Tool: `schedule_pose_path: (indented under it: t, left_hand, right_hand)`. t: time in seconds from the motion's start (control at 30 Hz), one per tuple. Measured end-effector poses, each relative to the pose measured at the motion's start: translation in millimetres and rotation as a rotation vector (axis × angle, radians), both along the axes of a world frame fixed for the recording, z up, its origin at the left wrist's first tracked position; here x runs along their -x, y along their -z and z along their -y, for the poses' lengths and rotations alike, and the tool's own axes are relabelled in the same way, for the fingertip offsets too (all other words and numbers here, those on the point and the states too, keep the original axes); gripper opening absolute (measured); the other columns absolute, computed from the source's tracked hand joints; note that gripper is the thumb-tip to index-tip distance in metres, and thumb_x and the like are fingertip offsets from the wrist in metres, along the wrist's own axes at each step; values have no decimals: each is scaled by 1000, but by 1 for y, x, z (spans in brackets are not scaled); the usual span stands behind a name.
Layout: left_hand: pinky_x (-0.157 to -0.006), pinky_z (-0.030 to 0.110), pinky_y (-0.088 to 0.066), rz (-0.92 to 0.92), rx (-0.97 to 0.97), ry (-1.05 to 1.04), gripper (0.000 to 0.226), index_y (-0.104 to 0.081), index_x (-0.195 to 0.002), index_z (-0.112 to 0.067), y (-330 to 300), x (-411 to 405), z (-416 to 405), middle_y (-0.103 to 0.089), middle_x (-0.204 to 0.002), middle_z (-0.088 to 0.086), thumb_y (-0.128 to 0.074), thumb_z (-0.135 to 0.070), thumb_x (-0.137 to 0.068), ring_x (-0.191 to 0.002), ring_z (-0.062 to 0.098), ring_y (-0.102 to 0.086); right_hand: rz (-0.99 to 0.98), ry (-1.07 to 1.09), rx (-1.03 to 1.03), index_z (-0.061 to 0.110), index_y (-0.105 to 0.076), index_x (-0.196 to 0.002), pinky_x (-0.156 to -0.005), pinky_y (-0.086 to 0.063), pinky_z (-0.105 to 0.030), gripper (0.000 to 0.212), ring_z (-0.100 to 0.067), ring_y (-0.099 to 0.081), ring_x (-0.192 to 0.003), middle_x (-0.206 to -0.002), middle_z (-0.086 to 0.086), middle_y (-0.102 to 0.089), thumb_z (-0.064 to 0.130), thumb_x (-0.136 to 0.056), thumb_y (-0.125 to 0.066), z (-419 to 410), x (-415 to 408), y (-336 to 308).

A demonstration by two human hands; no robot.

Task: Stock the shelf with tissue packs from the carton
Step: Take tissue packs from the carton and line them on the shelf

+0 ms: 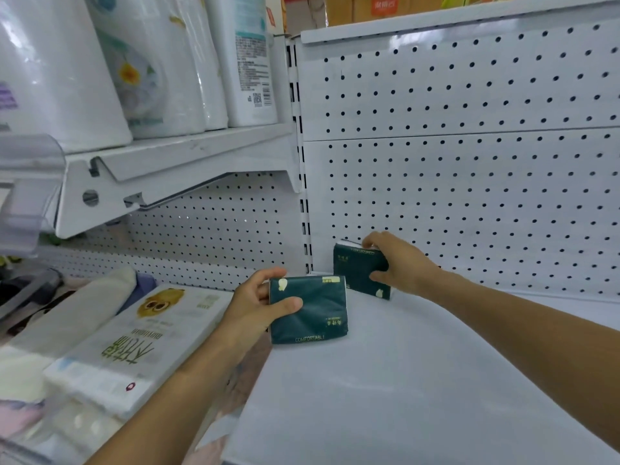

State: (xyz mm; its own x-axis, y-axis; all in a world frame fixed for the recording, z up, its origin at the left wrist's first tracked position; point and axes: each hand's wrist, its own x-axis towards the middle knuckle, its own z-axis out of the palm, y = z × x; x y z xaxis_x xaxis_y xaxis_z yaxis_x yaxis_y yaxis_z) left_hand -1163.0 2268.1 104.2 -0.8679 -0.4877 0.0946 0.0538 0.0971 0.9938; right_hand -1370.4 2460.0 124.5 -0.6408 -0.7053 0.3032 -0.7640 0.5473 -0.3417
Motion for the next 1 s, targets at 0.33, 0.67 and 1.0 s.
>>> schedule_pose_path:
  t: [0.33,0.67,1.0]
  left_hand:
    - [-75,30,-61,-16,31,29,50,-61,-120,-28,5,21,5,-69,-113,0,-81,-8,-78,-103,20,-68]
    - [-75,29,-60,-52,34,107,52,-60,-121,-30,6,42,-7,-70,-112,0,-79,-5,-80,-100,16,-68]
    - [-88,31,-56,-77,129,281,62,-53,-125,-28,-8,78,-45,-70,-118,-3,-86,-20,-74,-107,12,-68]
  right_hand:
    - [-635,-20,26,13,-65,-112,-70,-46,-37,54,-30,-56,-91,-108,-7,-60,15,-61,-84,22,27,26]
    - [297,-273,319,38,-52,-136,-89,-43,-18,44,1,-54,-107,-119,18,-55,43,-93,-60,-9,-37,-7]
    - [382,-107,499,18,-54,-98,-72,-53,-31,32,-13,-63,-82,-93,1,-66,12,-78,-79,-57,-37,-1]
